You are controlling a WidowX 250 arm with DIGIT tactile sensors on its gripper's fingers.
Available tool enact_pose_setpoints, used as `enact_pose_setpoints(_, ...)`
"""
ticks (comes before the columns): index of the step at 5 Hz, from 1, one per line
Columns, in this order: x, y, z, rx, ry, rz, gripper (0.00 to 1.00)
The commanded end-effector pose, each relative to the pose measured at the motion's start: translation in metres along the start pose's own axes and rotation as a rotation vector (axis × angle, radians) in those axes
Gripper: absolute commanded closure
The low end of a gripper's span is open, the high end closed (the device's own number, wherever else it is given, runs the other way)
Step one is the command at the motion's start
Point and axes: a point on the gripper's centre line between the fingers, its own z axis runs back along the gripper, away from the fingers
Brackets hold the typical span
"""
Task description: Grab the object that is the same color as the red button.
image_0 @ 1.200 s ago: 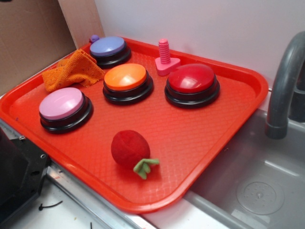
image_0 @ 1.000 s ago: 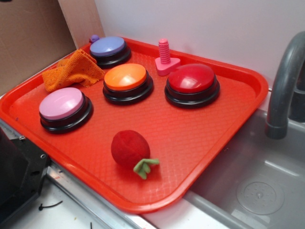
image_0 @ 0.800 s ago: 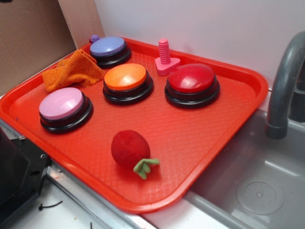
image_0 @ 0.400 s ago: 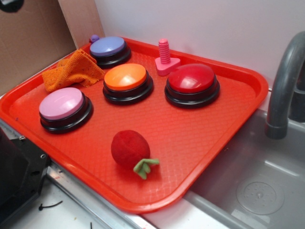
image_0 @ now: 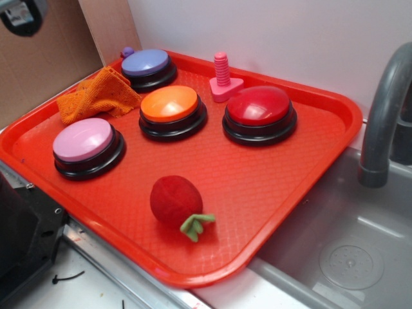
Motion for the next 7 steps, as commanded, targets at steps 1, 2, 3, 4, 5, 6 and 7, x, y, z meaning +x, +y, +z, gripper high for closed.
enact_pose_setpoints(1,0.032,-0.027,-0.018,0.049,-0.008,-0.518,0.00)
enact_pose_setpoints(2,0.036,-0.038,-0.030,0.014,-0.052,-0.764,0.00)
enact_pose_setpoints(3,0.035,-0.044,-0.042,-0.096,-0.093,-0.997,0.00)
enact_pose_setpoints(4,0.036,-0.048,-0.060,-0.152,-0.065,-1.075,0.00)
enact_pose_setpoints(5,0.035,-0.056,-0.088,-0.166,0.005,-1.078,0.00)
enact_pose_setpoints(6,0.035,-0.063,-0.109,-0.166,0.017,-1.041,0.00)
enact_pose_setpoints(7,0.033,-0.061,-0.131,-0.134,0.057,-0.959,0.00)
